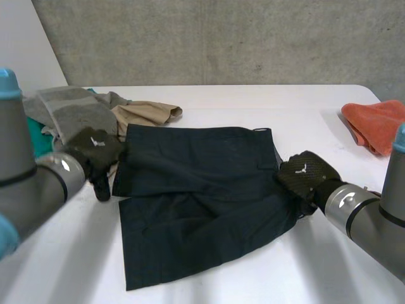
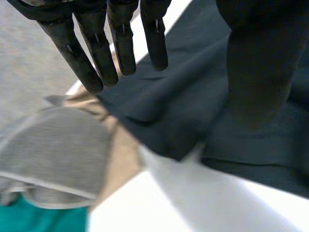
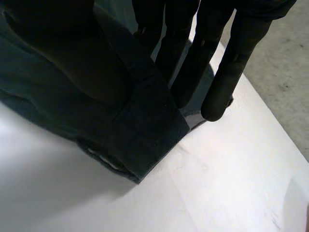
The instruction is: Fold the laundry.
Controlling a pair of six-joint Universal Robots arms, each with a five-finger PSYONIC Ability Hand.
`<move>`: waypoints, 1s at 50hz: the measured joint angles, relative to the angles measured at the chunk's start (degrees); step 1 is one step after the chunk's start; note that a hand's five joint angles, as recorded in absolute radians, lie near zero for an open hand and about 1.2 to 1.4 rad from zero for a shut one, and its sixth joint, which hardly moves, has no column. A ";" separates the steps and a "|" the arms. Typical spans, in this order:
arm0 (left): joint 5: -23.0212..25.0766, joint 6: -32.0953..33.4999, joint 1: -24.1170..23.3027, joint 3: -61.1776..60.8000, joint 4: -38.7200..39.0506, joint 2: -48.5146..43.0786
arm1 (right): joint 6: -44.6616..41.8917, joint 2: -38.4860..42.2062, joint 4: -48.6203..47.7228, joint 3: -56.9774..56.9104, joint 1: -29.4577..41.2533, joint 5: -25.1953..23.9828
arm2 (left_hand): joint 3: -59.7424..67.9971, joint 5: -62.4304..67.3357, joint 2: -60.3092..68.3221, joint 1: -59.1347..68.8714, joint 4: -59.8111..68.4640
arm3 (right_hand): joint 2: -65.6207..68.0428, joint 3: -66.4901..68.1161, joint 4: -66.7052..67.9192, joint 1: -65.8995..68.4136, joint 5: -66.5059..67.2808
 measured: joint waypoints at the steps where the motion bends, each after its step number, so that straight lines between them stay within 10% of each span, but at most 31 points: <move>1: 0.03 -0.96 -0.91 -1.37 -0.26 0.78 | 1.52 0.38 -0.28 -0.64 -0.08 0.02 | -0.05 -0.05 -0.14 -0.36 -0.12 | 0.00 0.00 0.00 0.00 -0.01; 26: -6.26 -7.73 -16.81 -13.10 6.47 -2.56 | 21.86 9.61 -3.39 -10.52 0.03 5.65 | -3.81 -3.71 -3.87 -4.33 -3.43 | 0.00 0.00 0.01 0.00 -0.01; 34: -11.92 -4.72 -16.84 -10.58 15.06 -10.05 | 21.14 8.49 -2.54 -9.21 -0.13 5.39 | 36.96 37.35 37.39 38.98 37.57 | 0.00 0.00 0.02 0.00 -0.01; 41: -12.66 0.64 -17.01 -11.76 17.36 -8.25 | 3.05 2.51 5.79 -3.73 -1.08 2.36 | 41.46 41.34 42.01 40.08 42.68 | 0.00 0.00 0.02 0.00 0.00; 50: -4.49 6.89 -17.31 -15.94 -1.75 2.48 | -35.66 -8.64 24.13 9.81 -8.70 0.76 | 41.47 41.34 42.01 40.06 42.69 | 0.00 0.00 0.02 0.00 0.00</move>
